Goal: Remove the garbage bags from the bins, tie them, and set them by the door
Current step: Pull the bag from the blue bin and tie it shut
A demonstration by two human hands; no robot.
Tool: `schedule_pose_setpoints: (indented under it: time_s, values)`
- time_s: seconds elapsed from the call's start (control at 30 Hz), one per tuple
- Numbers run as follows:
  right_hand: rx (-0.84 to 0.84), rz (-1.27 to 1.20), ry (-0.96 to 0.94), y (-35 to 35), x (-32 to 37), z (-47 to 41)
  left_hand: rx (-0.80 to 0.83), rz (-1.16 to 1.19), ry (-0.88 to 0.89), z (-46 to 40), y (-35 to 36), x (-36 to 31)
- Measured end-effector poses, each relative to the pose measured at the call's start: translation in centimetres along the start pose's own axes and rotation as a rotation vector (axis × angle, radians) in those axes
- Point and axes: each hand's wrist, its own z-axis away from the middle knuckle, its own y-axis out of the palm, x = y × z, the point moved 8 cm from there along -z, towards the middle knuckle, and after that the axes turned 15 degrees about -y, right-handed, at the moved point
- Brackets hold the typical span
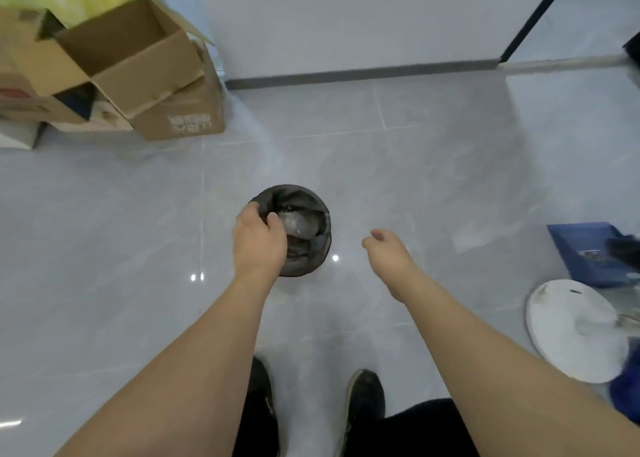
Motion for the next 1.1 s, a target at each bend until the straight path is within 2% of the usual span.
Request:
schedule_pose_setpoints:
  time_s: [0.23,0.3,0.4,0.47,0.6,0.73,0.8,0.93,1.03,1.1]
  values:
    - [-0.019,-0.362,0.234,13.2,-15.4,-16.2,-0.303,0.355,-0.496,-17.2,8.4,18.4]
    - [-0.046,-0.480,0.257,16.1,-18.9,-20.4,-0.242,0.451,-0.614,-21.6,11.3,22.2]
    - [-0.046,-0.612,0.278,18.9,-22.0,-25.1,0.092,0.704,-0.745,-25.4,16.4,24.6]
    - [-0.010,-0.657,0.254,20.2,-22.5,-26.5,0.223,0.754,-0.717,-26.4,18.1,24.7]
    - [-0.049,-0.579,0.210,20.9,-22.1,-26.3,0.247,0.712,-0.649,-26.7,18.4,24.7]
    - [-0.284,-0.599,0.182,18.6,-21.4,-25.6,0.011,0.775,-0.638,-26.1,15.2,24.3]
    - [-0.383,-0.601,0.113,17.2,-20.1,-25.5,-0.111,0.777,-0.521,-26.5,13.2,22.7]
    - [-0.549,-0.466,-0.132,14.5,-15.9,-25.7,-0.243,0.584,-0.225,-26.6,10.9,16.8]
    - [-0.600,-0.369,-0.202,13.3,-13.3,-25.6,-0.152,0.554,-0.210,-27.4,12.2,13.4]
    - [-0.522,-0.444,-0.101,13.8,-13.0,-25.9,0.069,0.576,-0.282,-27.9,14.7,12.8]
